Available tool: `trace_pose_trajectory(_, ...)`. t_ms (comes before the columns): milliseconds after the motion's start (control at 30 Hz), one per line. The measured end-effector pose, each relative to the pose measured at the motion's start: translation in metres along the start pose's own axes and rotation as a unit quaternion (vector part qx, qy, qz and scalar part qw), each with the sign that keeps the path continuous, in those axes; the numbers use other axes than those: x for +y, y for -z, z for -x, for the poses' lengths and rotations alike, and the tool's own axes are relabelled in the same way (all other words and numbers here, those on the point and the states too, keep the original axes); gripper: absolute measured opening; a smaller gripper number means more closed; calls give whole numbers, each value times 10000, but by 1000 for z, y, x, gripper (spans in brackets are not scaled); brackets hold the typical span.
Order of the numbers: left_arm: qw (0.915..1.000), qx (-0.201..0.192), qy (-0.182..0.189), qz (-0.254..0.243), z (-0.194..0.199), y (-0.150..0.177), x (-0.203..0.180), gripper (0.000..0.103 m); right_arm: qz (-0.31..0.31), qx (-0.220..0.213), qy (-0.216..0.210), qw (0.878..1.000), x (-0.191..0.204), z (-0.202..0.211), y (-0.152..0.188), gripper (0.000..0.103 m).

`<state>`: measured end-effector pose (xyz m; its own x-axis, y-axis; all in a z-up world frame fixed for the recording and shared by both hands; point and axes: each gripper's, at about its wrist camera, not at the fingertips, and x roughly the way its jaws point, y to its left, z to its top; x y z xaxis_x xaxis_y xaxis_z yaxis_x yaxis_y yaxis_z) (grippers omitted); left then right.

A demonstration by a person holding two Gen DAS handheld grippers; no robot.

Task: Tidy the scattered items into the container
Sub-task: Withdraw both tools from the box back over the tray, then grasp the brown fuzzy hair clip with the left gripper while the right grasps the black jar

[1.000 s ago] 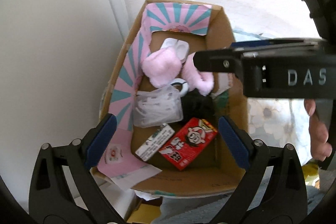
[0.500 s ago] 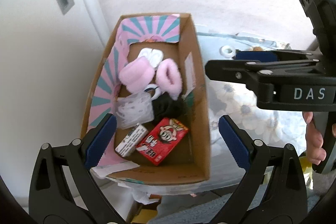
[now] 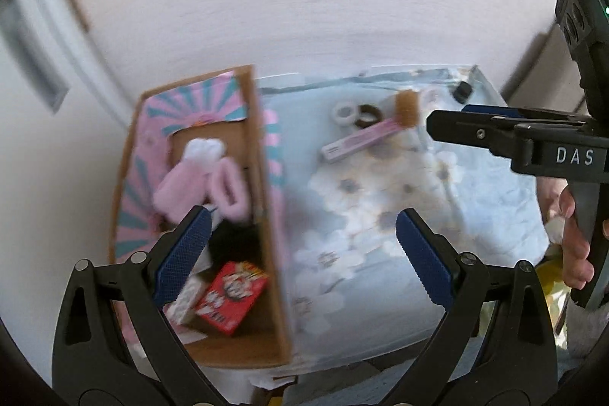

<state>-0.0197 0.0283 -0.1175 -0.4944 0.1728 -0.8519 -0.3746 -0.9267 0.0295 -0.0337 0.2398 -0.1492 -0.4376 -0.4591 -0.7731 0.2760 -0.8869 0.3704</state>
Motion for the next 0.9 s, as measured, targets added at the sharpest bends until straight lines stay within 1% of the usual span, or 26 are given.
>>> trace_pose_trajectory(100,9997,87,169,-181,-10,-9,-22,98,-316,-99,99,9994,-29,13,5,65)
trace_pose_trajectory(233,9986,230,293,-371,-28,-24,-52,98,-701,-194,307,9969,-69,31,12,65)
trace_pose_trajectory(400,9976,291,520,-341,-45,-47,-75,98,-1007,-222,634,9926,-114,47,17,65)
trace_pose_trajectory(500,9975,334,532,-338,-62,-64,-89,98,-1076,-204,786,9909,-136,53,19,65)
trace_pose_trajectory(600,9974,355,538,-338,-81,-82,-100,98,-1102,-144,917,9896,-156,52,17,65)
trace_pose_trajectory(667,9974,357,532,-319,-96,-92,-106,98,-1130,-104,930,9892,-168,48,14,65)
trace_pose_trajectory(767,9971,440,549,-303,-121,-105,-112,98,-1112,-31,949,9892,-186,37,9,65)
trace_pose_trajectory(900,9967,522,517,-347,-153,-116,-120,98,-998,130,1115,9887,-208,19,2,65)
